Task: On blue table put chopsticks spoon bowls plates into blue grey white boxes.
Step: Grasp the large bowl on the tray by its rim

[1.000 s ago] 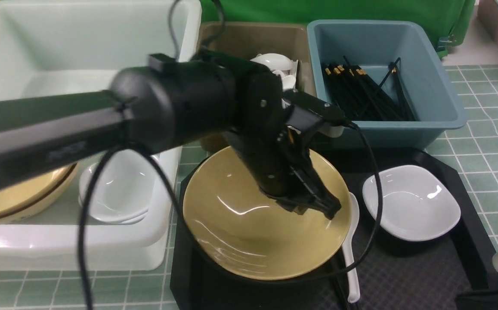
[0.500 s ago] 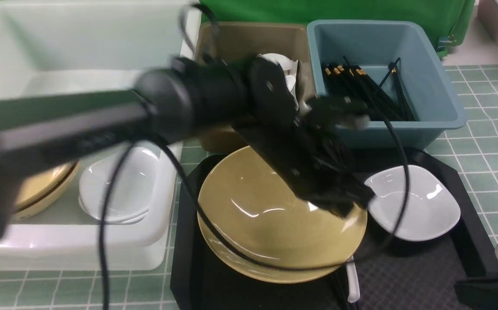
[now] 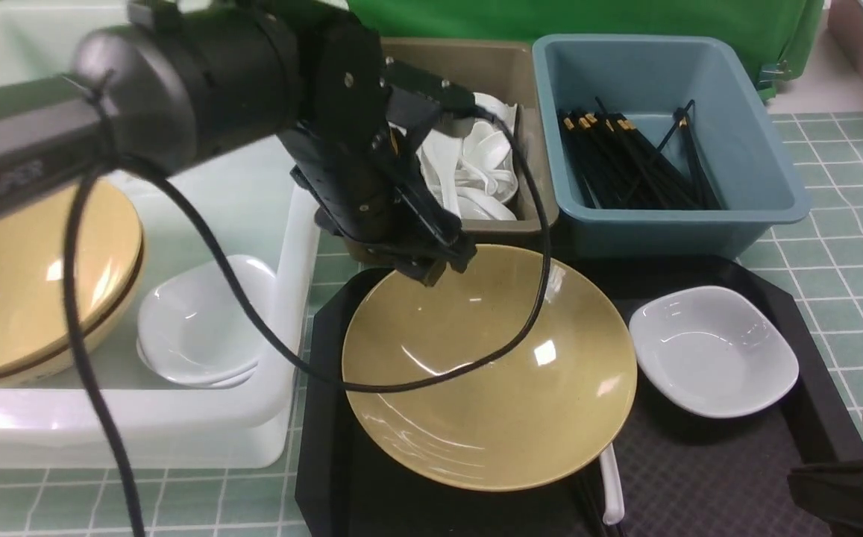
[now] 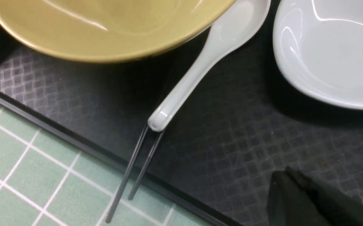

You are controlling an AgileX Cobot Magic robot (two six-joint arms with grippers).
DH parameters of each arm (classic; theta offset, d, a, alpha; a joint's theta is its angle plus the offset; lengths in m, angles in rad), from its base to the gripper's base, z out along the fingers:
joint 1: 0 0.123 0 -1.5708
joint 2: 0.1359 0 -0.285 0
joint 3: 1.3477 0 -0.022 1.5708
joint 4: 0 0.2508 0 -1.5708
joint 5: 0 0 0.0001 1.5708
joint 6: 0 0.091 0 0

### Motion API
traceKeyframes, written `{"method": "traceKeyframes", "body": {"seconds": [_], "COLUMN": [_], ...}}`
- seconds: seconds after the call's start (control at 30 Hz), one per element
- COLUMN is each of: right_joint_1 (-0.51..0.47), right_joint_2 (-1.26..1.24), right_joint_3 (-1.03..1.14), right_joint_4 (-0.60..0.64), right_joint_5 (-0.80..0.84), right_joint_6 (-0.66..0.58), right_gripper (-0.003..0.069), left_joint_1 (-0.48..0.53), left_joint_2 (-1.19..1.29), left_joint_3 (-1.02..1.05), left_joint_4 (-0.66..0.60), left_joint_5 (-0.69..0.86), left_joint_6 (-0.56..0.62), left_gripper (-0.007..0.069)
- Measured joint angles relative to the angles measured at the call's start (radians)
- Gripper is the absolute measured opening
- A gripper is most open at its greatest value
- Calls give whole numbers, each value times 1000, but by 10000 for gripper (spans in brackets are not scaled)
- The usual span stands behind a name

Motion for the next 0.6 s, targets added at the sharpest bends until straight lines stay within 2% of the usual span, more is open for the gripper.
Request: {"method": "traceKeyframes", "body": {"seconds": [0.1, 0.2, 0.37, 0.47, 0.6], "right_joint_1": [0, 0, 0, 0, 0], "right_joint_2": [0, 0, 0, 0, 0], "right_joint_3": [0, 0, 0, 0, 0], "right_joint_4": [0, 0, 0, 1, 1], "right_joint_5": [0, 0, 0, -1, -7], "right_joint_6": [-1, -1, -1, -1, -1], "right_gripper": [43, 44, 47, 47, 48], "left_joint_1": [0, 0, 0, 0, 0], "left_joint_2": [37, 58, 100, 123, 148], "left_joint_3": [0, 0, -5, -5, -5], "left_joint_4": [13, -2, -133, -189, -199], "left_joint_5": [-6, -11, -15, -10, -10], "left_joint_6": [-9, -12, -5, 21, 33], "left_gripper": [500, 500, 487, 448, 396]}}
